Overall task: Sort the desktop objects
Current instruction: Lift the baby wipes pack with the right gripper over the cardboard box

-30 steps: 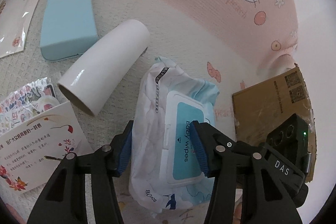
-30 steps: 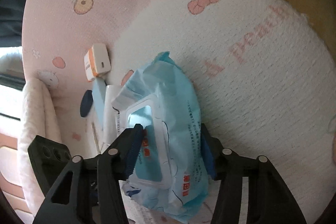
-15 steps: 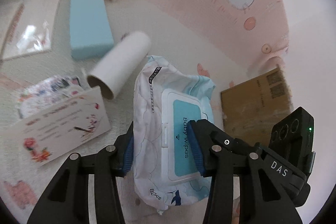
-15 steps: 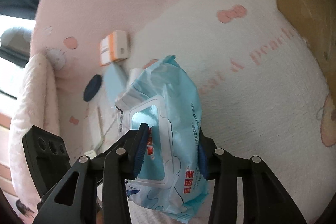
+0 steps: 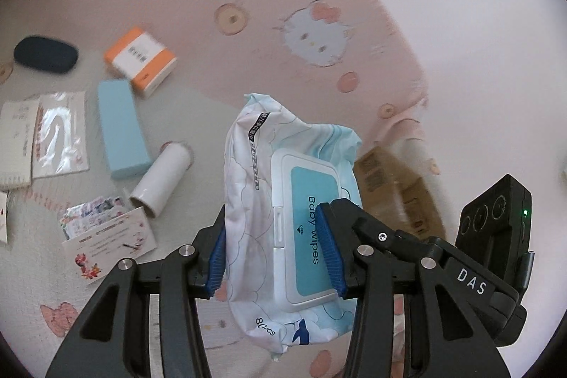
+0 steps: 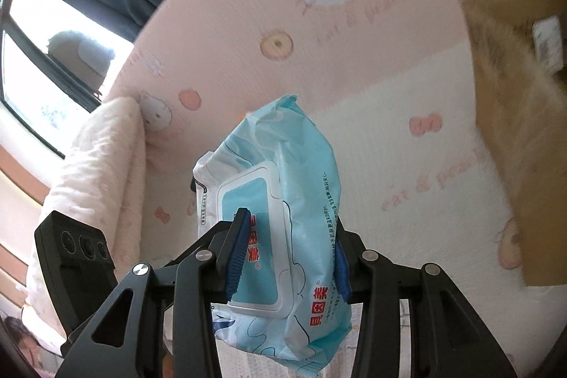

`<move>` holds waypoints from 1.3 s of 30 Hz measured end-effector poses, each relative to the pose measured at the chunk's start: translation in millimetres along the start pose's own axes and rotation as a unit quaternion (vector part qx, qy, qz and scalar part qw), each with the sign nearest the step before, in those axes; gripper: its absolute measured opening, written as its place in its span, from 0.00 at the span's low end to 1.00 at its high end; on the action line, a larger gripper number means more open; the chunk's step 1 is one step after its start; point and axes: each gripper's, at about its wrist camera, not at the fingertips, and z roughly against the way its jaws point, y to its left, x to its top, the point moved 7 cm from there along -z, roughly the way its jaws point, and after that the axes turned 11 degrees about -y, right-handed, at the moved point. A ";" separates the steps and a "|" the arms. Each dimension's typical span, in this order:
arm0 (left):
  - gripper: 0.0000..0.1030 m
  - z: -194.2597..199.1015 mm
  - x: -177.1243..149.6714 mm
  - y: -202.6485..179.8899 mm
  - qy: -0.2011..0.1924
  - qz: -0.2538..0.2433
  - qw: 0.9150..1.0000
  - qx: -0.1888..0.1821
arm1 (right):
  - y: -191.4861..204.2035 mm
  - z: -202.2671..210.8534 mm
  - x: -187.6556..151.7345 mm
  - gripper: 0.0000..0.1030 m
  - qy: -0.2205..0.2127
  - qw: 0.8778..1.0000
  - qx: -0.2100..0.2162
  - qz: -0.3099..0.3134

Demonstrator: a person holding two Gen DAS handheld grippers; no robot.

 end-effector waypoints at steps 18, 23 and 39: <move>0.49 -15.0 -10.1 -95.4 0.007 -0.061 0.998 -0.025 | -30.1 79.7 55.1 0.38 -0.068 0.998 0.000 -0.011; 0.49 -38.2 -15.7 -131.8 0.011 -0.074 0.996 -0.040 | -55.9 98.2 81.3 0.38 -0.085 0.996 -0.005 -0.015; 0.49 -141.1 -53.4 -228.5 0.069 -0.067 0.991 -0.088 | -169.3 142.7 158.8 0.38 -0.087 0.993 -0.078 -0.017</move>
